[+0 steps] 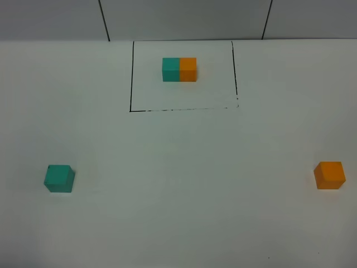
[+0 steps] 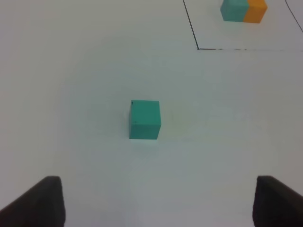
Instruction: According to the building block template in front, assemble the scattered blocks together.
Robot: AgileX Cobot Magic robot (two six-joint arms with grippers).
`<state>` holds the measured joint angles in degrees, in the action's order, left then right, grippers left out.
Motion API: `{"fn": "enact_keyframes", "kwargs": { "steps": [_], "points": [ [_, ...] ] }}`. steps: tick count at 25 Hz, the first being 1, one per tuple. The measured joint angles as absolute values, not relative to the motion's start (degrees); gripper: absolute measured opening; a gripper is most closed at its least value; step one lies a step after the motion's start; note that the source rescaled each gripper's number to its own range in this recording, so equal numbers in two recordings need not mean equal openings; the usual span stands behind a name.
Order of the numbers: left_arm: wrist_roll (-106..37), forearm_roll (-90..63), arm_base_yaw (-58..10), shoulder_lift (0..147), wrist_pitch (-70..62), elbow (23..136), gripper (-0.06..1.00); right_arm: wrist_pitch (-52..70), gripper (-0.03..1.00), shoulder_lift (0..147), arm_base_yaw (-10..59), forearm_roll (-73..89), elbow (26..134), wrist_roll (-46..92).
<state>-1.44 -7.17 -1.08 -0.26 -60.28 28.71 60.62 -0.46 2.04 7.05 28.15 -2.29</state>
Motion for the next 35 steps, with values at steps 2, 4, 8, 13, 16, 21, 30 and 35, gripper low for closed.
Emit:
{"fn": "enact_keyframes", "kwargs": {
  "steps": [2,4,8,13,16,21,30,35],
  "points": [
    [-1.4,-7.2,-1.1,-0.3,-60.3,28.7,0.76,60.6,0.95,-0.5,2.0,7.1,28.2,-2.3],
    [-1.4,-7.2,-1.1,-0.3,-60.3,28.7,0.76,60.6,0.95,-0.5,2.0,7.1,28.2,-2.3],
    [-1.4,-7.2,-1.1,-0.3,-60.3,28.7,0.76,60.6,0.95,-0.5,2.0,7.1,28.2,-2.3],
    [-2.0,-7.1,-1.1,0.0,-60.2,28.8,0.75,60.6,0.95,-0.5,2.0,7.1,28.2,-2.3],
    [-2.4,-7.1,-1.1,1.3,-60.0,31.0,0.75,60.6,0.95,-0.5,2.0,7.1,28.2,-2.3],
    [2.8,-7.4,-1.1,12.5,-61.6,38.9,0.75,60.6,0.95,-0.5,2.0,7.1,28.2,-2.3],
    [4.3,-6.8,-1.1,51.3,-66.3,47.5,0.75,60.6,0.95,-0.5,2.0,7.1,28.2,-2.3],
    [4.2,-5.8,-1.1,70.1,-59.2,48.0,0.75,60.6,0.95,-0.5,2.0,7.1,28.2,-2.3]
  ]
}}
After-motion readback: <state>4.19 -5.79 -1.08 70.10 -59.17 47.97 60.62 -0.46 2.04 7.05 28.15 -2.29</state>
